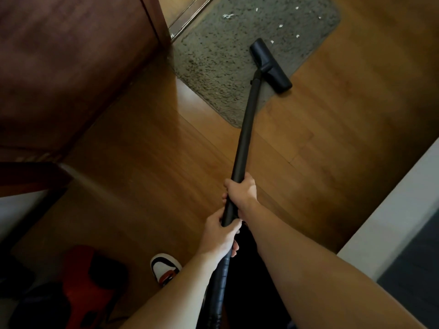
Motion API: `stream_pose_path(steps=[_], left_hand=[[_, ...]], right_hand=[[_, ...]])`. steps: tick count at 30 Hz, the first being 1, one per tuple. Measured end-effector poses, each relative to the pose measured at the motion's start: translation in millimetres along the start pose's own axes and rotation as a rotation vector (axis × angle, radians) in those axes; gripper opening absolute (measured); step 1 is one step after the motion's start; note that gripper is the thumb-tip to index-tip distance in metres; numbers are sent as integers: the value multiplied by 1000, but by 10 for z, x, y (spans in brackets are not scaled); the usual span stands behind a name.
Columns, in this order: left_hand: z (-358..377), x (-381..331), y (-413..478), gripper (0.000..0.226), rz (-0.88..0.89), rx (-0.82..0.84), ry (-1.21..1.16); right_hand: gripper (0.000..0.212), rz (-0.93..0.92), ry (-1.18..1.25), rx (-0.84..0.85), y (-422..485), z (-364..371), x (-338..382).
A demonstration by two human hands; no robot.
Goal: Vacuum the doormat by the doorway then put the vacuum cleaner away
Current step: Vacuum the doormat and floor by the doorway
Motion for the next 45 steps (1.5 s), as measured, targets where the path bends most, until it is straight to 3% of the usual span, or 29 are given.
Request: stream_pose_path(steps=[9, 21, 29, 35, 41, 45], left_hand=[[-185, 51, -4, 7, 0, 19, 0], [-1091, 668, -203, 12, -18, -8, 82], [-1811, 1013, -281, 11, 29, -23, 76], [-1944, 995, -197, 4, 27, -42, 25], [-1839, 828, -94, 12, 34, -24, -1], [-1687, 692, 26, 14, 32, -3, -8]], right_hand=[[25, -11, -31, -31, -42, 157, -41], [29, 18, -8, -50, -666, 945, -551], [38, -134, -92, -51, -1066, 1534, -737], [45, -161, -102, -16, -926, 1769, -767], [54, -165, 21, -4, -732, 1727, -763], [54, -191, 226, 39, -578, 1630, -685]])
Point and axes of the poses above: each hand's wrist, its own y-axis towards the middle knuckle, its own z-axis out of the palm, x = y × z, the point moved 8 cm from there along y, towards the middle knuckle, and after that the axes turned 14 degrees about -z, right-handed, at the moved point
